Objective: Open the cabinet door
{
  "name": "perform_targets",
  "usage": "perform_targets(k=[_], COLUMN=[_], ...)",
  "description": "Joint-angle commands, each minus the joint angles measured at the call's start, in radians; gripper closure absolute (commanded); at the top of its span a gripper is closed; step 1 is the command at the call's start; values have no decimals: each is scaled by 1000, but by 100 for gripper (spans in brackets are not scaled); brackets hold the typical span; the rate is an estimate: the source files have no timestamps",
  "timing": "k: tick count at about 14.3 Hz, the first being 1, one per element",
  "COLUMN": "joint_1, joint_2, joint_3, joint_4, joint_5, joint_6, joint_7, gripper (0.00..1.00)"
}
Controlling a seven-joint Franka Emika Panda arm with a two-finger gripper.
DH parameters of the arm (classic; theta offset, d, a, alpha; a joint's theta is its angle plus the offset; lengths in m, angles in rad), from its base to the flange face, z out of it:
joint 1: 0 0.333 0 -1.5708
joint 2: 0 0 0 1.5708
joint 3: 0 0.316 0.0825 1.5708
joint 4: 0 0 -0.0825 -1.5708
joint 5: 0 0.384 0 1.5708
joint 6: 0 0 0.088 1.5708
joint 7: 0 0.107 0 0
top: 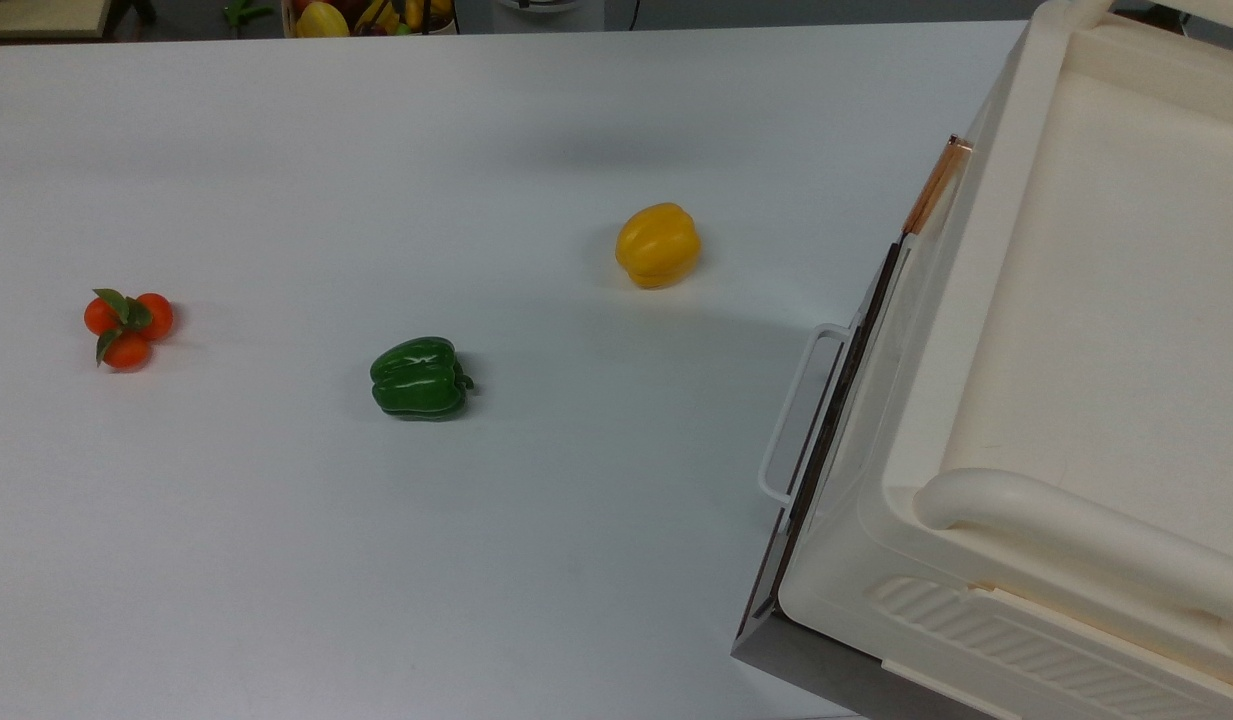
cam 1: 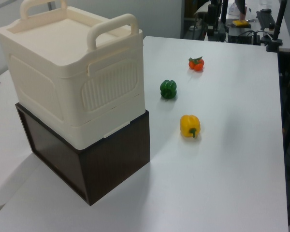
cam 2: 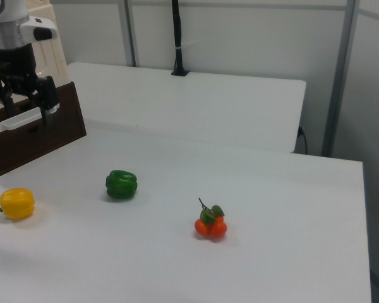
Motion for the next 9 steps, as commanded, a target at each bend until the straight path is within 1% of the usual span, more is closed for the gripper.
perform_targets(k=[1,7,9], joint_1=[-10,-16,-30], joint_2=[4,5,2], joint_3=[-5,-8,-7], joint_4=[6,7,9], joint_5=[-15,-13,-9], joint_6=[9,8,11], joint_7=[-14,-11,-11], gripper=[0,0,0])
